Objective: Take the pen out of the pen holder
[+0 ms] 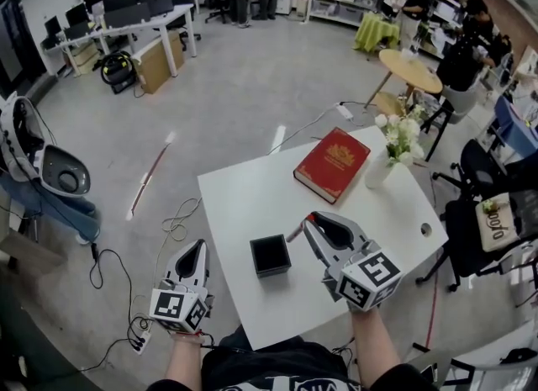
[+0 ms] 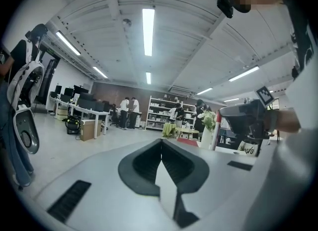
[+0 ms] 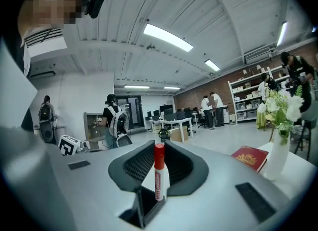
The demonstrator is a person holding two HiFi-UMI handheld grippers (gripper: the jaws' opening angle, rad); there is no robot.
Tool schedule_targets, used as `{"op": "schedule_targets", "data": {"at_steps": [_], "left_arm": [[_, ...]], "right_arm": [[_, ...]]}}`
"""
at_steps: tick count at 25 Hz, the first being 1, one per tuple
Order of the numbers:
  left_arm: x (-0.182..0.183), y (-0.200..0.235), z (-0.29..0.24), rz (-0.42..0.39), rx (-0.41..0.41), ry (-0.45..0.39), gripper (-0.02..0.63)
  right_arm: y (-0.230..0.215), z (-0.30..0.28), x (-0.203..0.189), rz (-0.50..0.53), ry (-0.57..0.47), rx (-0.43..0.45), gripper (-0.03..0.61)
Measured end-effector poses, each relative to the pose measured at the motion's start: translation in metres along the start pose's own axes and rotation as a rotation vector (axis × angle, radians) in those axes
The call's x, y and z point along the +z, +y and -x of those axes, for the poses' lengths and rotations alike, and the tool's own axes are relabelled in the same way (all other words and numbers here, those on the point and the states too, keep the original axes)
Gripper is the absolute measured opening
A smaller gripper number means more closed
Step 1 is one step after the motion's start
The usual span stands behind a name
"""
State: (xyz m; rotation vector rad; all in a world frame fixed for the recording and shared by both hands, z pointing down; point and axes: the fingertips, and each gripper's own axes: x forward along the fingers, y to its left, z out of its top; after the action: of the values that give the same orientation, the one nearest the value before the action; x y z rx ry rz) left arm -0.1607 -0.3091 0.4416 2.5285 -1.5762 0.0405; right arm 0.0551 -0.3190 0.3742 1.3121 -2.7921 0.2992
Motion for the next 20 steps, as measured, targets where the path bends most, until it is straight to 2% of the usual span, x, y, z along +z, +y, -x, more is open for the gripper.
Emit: {"op": "schedule_targets", "data": {"at_steps": [9,12,20], "left_arm": [[0.000,-0.009,-0.012,-0.007,-0.038,-0.002,0.003],[0.001,-0.010,-0.014,-0.005,-0.044,0.000,0.003],[0.001,-0.010,-0.019,0.000,-0.040,-0.005,0.003]], "right_arm": [[-0.023,0.018,-0.017,0.021,0.020,-0.103,0.071],[-0.028,0.021,-0.023,0.061,0.042,-0.134,0.071],[-0.036,0.026,-0.048,0.080,0.084,-0.168,0.071]]}}
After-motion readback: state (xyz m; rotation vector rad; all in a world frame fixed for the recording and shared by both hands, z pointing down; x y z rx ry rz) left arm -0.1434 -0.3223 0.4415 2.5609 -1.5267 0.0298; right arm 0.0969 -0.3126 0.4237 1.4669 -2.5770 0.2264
